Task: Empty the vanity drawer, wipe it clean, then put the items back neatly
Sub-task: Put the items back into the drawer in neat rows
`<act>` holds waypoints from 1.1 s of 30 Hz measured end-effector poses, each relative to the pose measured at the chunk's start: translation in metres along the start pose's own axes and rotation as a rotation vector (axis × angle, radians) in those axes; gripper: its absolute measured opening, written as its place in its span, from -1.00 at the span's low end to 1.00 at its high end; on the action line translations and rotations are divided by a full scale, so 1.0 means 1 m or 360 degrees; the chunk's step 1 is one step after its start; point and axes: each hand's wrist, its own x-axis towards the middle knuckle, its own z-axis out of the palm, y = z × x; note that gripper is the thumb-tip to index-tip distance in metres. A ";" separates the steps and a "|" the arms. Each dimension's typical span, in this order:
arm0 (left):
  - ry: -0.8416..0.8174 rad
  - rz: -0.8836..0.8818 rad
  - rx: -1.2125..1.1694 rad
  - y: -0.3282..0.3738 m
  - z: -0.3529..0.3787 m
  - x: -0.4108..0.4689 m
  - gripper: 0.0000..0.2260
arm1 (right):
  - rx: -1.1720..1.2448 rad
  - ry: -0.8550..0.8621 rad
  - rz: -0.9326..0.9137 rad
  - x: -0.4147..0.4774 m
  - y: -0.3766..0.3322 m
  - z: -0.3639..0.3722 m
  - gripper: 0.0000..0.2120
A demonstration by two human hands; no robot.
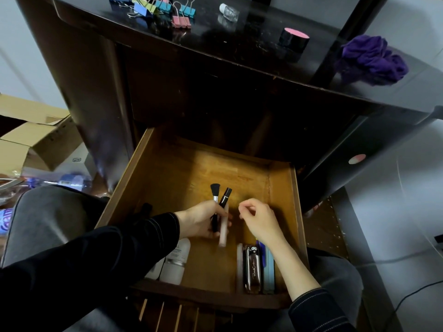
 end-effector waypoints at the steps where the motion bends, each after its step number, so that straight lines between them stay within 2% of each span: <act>1: -0.0041 -0.0004 -0.0007 0.000 0.000 -0.001 -0.78 | 0.0104 -0.0034 0.0011 0.000 -0.001 0.000 -0.82; 5: -0.0116 0.0061 0.0002 0.001 0.002 -0.002 -0.79 | 0.0345 -0.0120 0.0041 0.000 -0.006 -0.001 -0.77; 9: -0.0128 0.0125 0.0002 0.001 0.001 0.000 -0.80 | 0.0409 -0.0165 0.0050 0.001 -0.007 -0.002 -0.77; 12: -0.0185 0.0105 0.0054 0.001 0.002 -0.001 -0.83 | 0.0410 -0.0260 0.0008 0.000 -0.006 -0.002 -0.86; 16: -0.0223 0.0017 0.0058 -0.001 0.005 0.001 -0.85 | 0.0490 -0.0258 0.0082 0.002 -0.006 0.000 -0.81; 18: -0.0143 -0.0001 0.0048 -0.001 0.004 0.002 -0.86 | 0.0524 -0.0191 0.0122 0.002 -0.005 -0.001 -0.82; 21: 0.0138 0.0078 0.0149 -0.001 0.000 0.005 -0.83 | 0.0550 -0.0109 0.0161 0.001 0.000 -0.002 -0.87; 24: 0.0346 0.0177 0.0211 0.002 -0.001 0.006 -0.77 | 0.0432 -0.0123 0.0176 0.002 0.002 0.001 -0.90; 33: 0.0307 0.0214 0.0141 0.005 0.003 -0.001 -0.83 | -0.0213 -0.0224 0.0050 0.003 0.008 0.016 -0.96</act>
